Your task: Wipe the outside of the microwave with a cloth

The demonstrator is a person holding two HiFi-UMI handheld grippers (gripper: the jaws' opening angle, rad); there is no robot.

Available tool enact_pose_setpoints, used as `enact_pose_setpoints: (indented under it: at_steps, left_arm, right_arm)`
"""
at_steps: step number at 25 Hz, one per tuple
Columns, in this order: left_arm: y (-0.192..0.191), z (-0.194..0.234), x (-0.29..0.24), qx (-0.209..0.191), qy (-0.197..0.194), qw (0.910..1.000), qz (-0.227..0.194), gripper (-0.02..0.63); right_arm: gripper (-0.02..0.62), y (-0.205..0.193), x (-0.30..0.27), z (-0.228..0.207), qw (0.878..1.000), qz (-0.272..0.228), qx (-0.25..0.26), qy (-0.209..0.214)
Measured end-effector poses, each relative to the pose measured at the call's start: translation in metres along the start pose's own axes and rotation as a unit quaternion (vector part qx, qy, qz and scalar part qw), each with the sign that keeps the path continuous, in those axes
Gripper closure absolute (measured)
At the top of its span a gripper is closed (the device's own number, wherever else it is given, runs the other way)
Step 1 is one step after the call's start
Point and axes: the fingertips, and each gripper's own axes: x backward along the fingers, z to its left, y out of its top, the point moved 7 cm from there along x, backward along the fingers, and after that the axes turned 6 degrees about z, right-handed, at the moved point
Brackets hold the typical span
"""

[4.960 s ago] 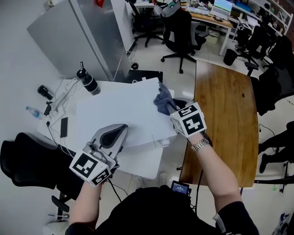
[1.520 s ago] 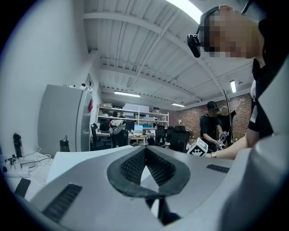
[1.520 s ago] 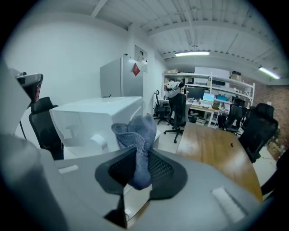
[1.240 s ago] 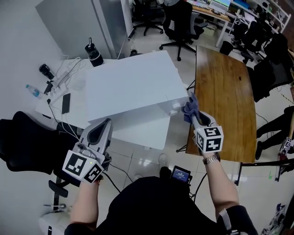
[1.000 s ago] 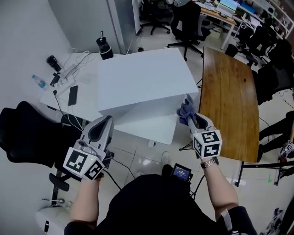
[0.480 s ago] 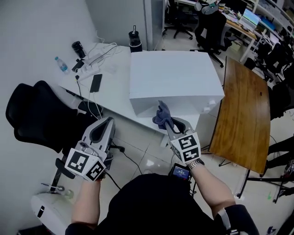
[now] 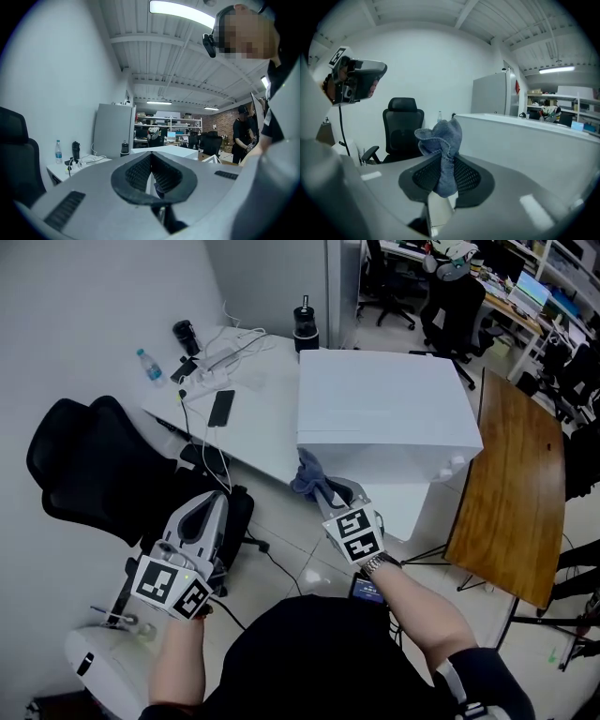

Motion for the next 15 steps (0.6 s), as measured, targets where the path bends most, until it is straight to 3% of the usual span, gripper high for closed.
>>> enact_pose_setpoints:
  at_steps: [7, 15]
  left_arm:
    - [-0.002, 0.01, 0.001, -0.004, 0.002, 1.0, 0.005, 0.601]
    - [-0.005, 0.015, -0.007, -0.002, -0.006, 0.9999, 0.009, 0.601]
  right_arm:
    - [0.52, -0.004, -0.039, -0.002, 1.0, 0.016, 0.002, -0.01]
    - [0.52, -0.005, -0.044, -0.013, 0.999, 0.017, -0.007, -0.035]
